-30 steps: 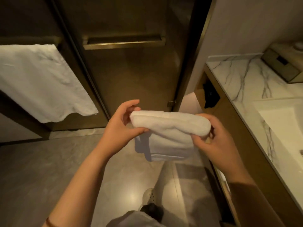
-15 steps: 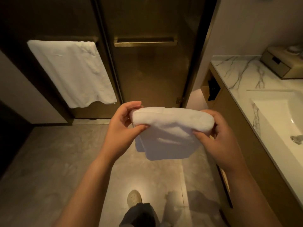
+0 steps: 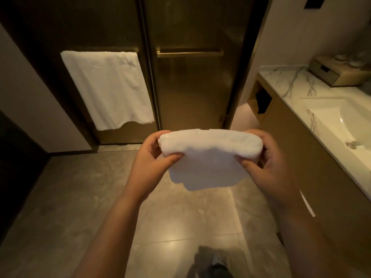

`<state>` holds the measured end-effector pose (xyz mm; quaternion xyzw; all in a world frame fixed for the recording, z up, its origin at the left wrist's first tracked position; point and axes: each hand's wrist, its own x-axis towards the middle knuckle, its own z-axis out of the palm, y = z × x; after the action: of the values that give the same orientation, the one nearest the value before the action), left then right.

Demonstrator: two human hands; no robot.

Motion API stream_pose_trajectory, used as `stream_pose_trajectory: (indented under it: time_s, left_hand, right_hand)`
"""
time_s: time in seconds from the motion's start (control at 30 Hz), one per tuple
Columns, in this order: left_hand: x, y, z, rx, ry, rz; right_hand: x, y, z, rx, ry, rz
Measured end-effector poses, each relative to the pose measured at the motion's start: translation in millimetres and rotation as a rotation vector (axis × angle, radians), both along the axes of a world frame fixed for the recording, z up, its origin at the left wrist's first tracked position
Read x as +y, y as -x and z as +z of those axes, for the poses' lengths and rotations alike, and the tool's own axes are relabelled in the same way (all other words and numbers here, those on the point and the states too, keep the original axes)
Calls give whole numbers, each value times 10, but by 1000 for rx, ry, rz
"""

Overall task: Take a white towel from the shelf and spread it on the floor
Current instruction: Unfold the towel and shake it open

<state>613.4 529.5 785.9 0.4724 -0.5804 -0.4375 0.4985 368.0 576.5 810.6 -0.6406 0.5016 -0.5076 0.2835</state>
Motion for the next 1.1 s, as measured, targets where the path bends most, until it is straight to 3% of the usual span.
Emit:
stream_pose_trajectory:
  time_s: [0.37,0.67,1.1]
  left_hand:
    - [1263,-828,175,-129,111,58]
    - [2637,-560,172,-174,67,111]
    - [3899,-529,278,-190,83,116]
  right_hand:
    - [1207,-843,-50,-13,-57,-69]
    - [2375,-560,-206,-21,-58,21]
    - [3650,-599,-238,-68,-124,-78]
